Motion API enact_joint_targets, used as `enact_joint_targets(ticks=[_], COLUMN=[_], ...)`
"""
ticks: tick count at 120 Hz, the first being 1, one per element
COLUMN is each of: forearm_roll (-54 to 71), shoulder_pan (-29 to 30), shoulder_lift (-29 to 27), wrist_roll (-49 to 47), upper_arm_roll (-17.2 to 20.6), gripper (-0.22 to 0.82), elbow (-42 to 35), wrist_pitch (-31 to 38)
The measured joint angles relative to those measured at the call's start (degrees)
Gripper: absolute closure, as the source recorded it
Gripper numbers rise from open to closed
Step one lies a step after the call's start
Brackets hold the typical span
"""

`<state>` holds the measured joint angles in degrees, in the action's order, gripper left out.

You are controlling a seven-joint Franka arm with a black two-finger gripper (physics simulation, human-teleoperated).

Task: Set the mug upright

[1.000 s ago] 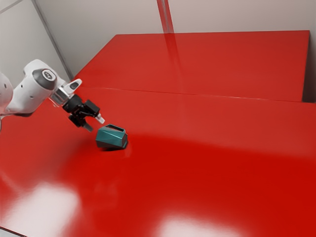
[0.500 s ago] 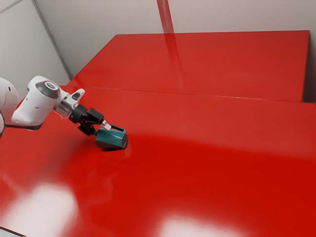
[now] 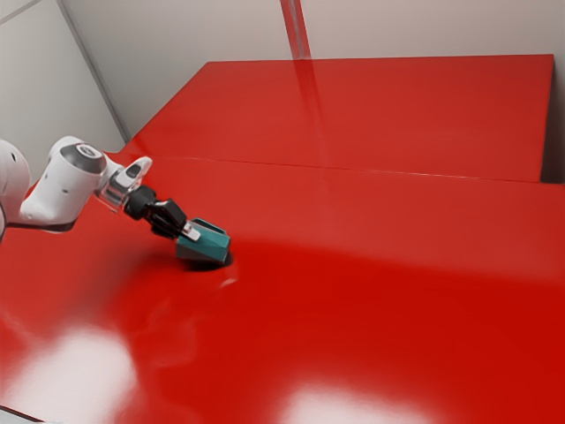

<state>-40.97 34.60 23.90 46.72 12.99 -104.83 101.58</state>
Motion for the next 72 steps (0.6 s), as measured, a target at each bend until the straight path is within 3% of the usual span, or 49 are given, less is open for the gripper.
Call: enact_joint_targets(ticks=[23, 57, 72], forearm_roll=[-0.7, 0.5, 4.3], shoulder_pan=[0.0, -0.9, -1.0], shoulder_lift=[-0.9, -4.0, -7.6], wrist_roll=[1.9, 3.6, 4.0], upper_arm_roll=[0.1, 0.5, 2.9], gripper=[0.75, 0.78, 0.78], elbow=[0.0, -0.5, -1.9], wrist_pitch=[-0.5, 0.4, 2.8])
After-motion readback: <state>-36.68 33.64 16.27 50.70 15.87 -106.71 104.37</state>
